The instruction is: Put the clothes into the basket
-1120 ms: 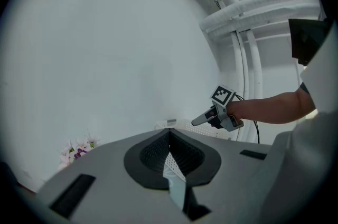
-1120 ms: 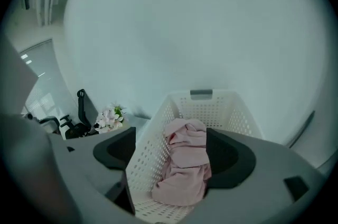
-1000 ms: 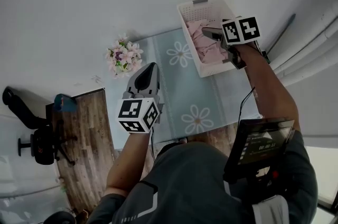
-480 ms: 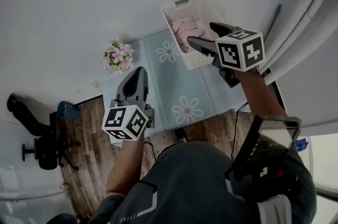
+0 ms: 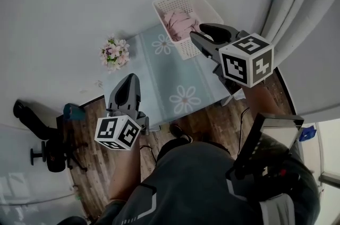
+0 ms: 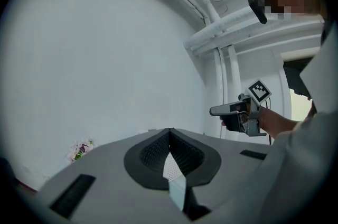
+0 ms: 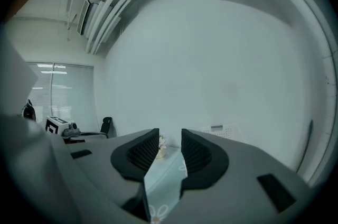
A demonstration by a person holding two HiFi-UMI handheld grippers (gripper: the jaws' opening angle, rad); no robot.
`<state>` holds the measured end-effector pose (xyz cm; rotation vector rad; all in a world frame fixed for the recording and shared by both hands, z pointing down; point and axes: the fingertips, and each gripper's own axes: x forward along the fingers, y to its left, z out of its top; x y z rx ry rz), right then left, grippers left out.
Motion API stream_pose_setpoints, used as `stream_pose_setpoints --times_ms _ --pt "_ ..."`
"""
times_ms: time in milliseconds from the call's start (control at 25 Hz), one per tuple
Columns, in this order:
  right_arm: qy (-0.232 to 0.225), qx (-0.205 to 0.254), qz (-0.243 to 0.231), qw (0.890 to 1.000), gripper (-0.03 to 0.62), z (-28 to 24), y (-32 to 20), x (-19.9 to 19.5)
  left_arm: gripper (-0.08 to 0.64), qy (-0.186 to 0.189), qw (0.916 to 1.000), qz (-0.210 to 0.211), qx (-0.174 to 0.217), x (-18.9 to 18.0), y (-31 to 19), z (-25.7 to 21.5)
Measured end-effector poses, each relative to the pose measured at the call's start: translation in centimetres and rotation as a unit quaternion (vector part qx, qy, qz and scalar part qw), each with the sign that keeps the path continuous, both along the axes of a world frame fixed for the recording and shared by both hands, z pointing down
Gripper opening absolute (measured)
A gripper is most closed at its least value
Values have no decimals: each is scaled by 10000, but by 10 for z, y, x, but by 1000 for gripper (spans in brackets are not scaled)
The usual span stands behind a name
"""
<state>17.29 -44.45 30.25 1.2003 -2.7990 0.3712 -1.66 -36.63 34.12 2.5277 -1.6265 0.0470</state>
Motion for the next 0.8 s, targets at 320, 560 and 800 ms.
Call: stream_pose_setpoints --times_ms 320,560,800 --pt "-122 182 127 9997 71 -19 37 -19 9 28 9996 219 157 -9 16 -15" --pt "-296 222 432 9984 63 -24 58 -36 8 117 9990 94 414 -44 24 -30" --pt "-298 437 732 9959 60 -32 82 -51 9 121 9986 208 461 -69 28 -33"
